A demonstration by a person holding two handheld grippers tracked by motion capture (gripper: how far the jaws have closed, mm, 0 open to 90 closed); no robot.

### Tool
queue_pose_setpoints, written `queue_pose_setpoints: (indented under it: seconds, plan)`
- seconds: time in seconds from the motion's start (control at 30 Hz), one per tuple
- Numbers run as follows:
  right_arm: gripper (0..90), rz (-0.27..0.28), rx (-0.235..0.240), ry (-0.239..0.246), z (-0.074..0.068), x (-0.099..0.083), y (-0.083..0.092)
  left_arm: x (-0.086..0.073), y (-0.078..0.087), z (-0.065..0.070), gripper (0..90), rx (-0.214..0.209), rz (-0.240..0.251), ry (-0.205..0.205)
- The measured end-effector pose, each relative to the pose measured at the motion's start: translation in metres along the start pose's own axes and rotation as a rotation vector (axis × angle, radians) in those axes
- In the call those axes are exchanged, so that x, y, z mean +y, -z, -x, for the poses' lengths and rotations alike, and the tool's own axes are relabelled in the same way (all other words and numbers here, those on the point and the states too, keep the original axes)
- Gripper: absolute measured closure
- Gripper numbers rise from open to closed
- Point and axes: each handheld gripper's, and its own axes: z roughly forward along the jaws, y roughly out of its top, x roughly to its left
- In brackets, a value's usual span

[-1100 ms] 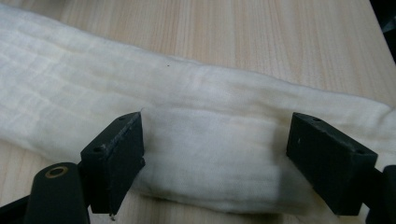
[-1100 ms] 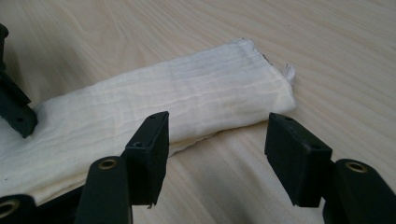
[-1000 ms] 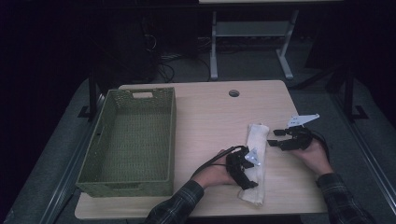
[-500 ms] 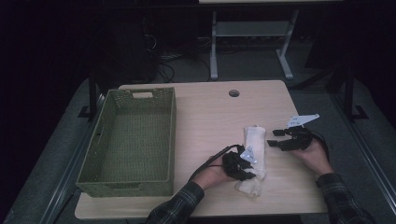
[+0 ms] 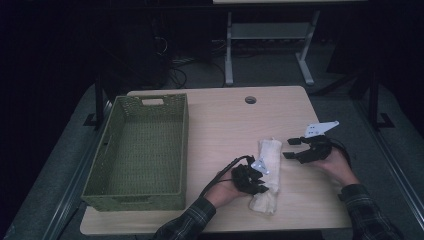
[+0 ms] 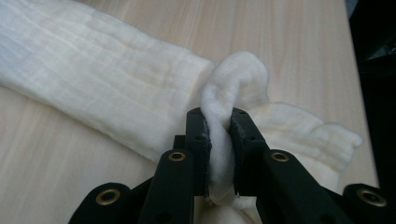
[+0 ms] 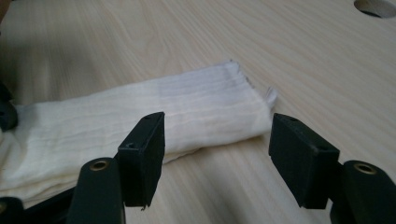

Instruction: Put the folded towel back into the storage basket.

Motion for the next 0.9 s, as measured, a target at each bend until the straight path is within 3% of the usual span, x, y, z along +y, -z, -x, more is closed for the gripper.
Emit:
queue_pose_setpoints:
  seconds: [0.17,0.4,0.7,0.77,0.9]
  plan:
    - [36.0,0.008,0.032,0.027,0.001,0.013,-0.004,-0.007,0.010,0.007,78.9,-0.002,0.001,0.008]
    - [35.8,-0.038,0.089,0.059,0.008,0.035,-0.031,-0.016,0.018,0.010,78.8,-0.019,0.007,0.035]
    - [34.4,-0.088,0.169,0.037,0.018,0.039,-0.068,-0.016,0.016,0.009,78.7,-0.024,0.006,0.041]
    - [34.3,-0.119,0.164,0.073,0.018,0.039,-0.074,-0.016,0.015,0.009,78.8,-0.025,0.006,0.034]
    - [36.2,-0.144,0.168,0.076,0.018,0.035,-0.079,-0.015,0.015,0.008,78.7,-0.026,0.006,0.036]
